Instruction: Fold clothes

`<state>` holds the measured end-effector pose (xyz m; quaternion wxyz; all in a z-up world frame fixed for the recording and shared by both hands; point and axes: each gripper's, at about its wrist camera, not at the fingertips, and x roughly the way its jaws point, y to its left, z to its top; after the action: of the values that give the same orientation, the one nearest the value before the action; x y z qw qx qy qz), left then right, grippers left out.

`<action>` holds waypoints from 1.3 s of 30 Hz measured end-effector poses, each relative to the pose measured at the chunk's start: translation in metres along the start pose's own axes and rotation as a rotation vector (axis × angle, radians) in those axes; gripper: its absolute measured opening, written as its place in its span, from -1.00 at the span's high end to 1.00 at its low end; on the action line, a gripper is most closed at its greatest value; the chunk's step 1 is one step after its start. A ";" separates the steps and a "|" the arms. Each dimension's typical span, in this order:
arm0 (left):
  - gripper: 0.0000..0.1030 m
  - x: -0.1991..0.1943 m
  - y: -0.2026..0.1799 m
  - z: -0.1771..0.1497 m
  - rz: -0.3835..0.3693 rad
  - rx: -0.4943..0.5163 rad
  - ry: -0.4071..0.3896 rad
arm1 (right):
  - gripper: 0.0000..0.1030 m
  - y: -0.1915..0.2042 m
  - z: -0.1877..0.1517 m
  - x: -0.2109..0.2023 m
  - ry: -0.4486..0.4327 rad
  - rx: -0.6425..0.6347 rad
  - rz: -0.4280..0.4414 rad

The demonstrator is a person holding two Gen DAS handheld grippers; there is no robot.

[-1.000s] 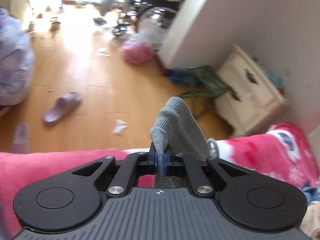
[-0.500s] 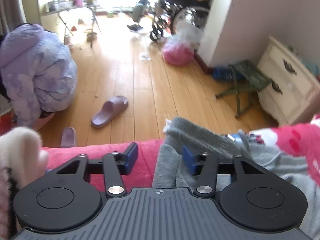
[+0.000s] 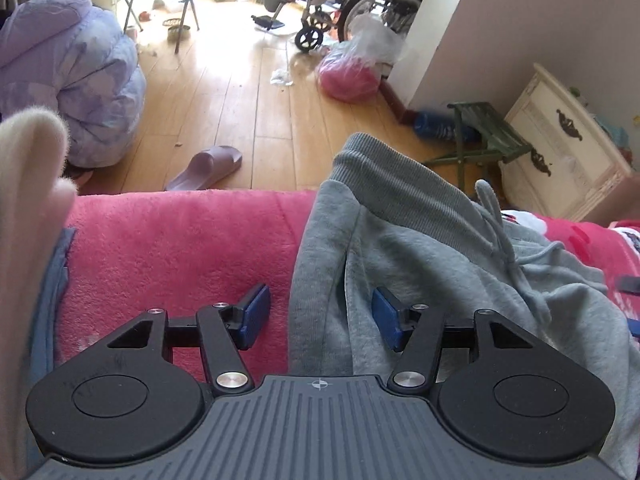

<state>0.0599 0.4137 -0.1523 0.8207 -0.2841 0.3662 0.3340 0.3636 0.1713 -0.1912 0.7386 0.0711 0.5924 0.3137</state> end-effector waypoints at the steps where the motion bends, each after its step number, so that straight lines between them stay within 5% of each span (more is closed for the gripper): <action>1: -0.10 -0.001 -0.001 -0.001 -0.002 0.010 -0.008 | -0.13 0.008 -0.001 0.006 0.018 -0.055 -0.041; 2: -0.03 -0.001 -0.001 -0.002 -0.005 0.020 -0.017 | 0.19 0.017 -0.003 0.009 0.023 -0.111 -0.077; 3: 0.06 -0.002 -0.001 -0.004 -0.011 0.032 -0.029 | 0.72 0.025 -0.005 0.005 0.011 -0.160 -0.102; 5: 0.48 -0.004 -0.002 -0.006 -0.039 0.050 -0.048 | 0.80 0.044 -0.004 -0.015 -0.065 -0.241 -0.127; 7: 0.68 -0.009 -0.002 -0.005 -0.071 0.045 -0.064 | 0.81 0.081 -0.004 -0.045 -0.196 -0.420 -0.176; 13: 0.75 -0.012 -0.007 -0.005 -0.064 0.048 -0.089 | 0.81 0.154 -0.014 -0.029 -0.352 -0.857 -0.358; 17: 0.66 -0.009 -0.007 -0.007 -0.048 0.032 -0.080 | 0.74 0.127 -0.013 0.034 -0.315 -0.774 -0.471; 19: 0.54 -0.003 -0.007 -0.009 -0.042 0.055 -0.052 | 0.53 0.105 -0.017 0.054 -0.263 -0.685 -0.516; 21: 0.42 -0.003 -0.004 -0.008 -0.050 0.046 -0.044 | 0.33 0.099 -0.020 0.050 -0.312 -0.610 -0.526; 23: 0.15 -0.004 0.002 -0.006 -0.051 0.027 -0.047 | 0.27 0.102 -0.019 0.027 -0.390 -0.525 -0.480; 26: 0.01 -0.003 0.010 -0.003 -0.060 -0.016 -0.055 | 0.18 0.110 -0.019 -0.016 -0.470 -0.469 -0.329; 31: -0.03 0.001 0.008 -0.001 -0.056 -0.034 -0.065 | 0.18 0.145 -0.030 -0.009 -0.218 -0.647 -0.140; 35: -0.05 0.003 0.002 -0.004 -0.035 0.009 -0.085 | 0.23 0.170 -0.060 0.057 -0.059 -0.832 -0.255; 39: -0.07 0.004 -0.002 -0.006 -0.022 0.048 -0.099 | 0.23 0.173 -0.052 0.083 -0.097 -0.746 -0.264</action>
<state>0.0605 0.4096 -0.1581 0.8482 -0.2513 0.3298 0.3296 0.2580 0.3401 -0.1921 0.7748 -0.2641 0.4065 0.4058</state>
